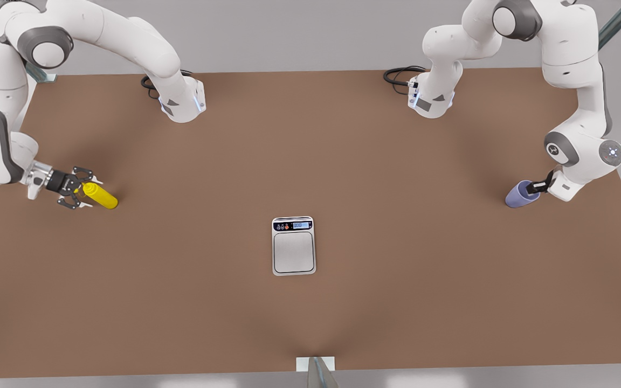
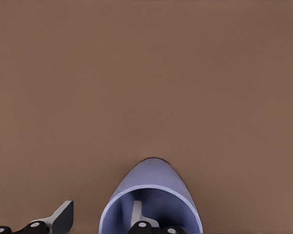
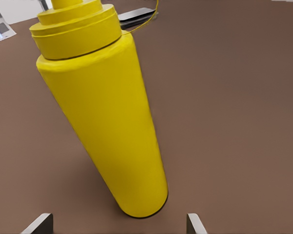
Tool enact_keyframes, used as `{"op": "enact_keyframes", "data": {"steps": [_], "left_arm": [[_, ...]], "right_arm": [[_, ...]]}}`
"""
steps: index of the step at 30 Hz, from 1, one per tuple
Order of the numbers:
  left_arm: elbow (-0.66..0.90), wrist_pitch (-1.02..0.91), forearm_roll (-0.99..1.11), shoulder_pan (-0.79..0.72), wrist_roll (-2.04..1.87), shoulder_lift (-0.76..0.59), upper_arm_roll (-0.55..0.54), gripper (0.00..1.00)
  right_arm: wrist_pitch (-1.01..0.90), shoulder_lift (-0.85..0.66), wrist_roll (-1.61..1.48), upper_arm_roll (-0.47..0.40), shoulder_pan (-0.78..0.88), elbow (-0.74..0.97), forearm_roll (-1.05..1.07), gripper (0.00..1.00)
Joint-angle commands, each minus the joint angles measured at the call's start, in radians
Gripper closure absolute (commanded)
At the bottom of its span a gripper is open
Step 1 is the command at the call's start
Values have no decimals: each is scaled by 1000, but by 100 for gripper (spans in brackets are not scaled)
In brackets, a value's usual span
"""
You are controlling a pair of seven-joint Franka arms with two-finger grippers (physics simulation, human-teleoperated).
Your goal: Move cup to the weight, pick up sauce bottle, pour sauce
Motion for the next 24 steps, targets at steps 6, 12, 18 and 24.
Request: {"op": "enact_keyframes", "data": {"steps": [6,12,18,24], "left_arm": [[0,29,-88,-1,72,39,0,50],[0,27,-114,-1,86,45,-1,72],[0,24,-114,-1,87,45,-9,79],[6,21,-116,-3,87,44,-12,79]], "right_arm": [[-2,13,-2,19,0,0,0,0],[-32,22,-64,25,-3,5,21,0],[-46,27,-63,25,-2,5,32,0],[-46,31,-63,27,0,3,58,0]]}}
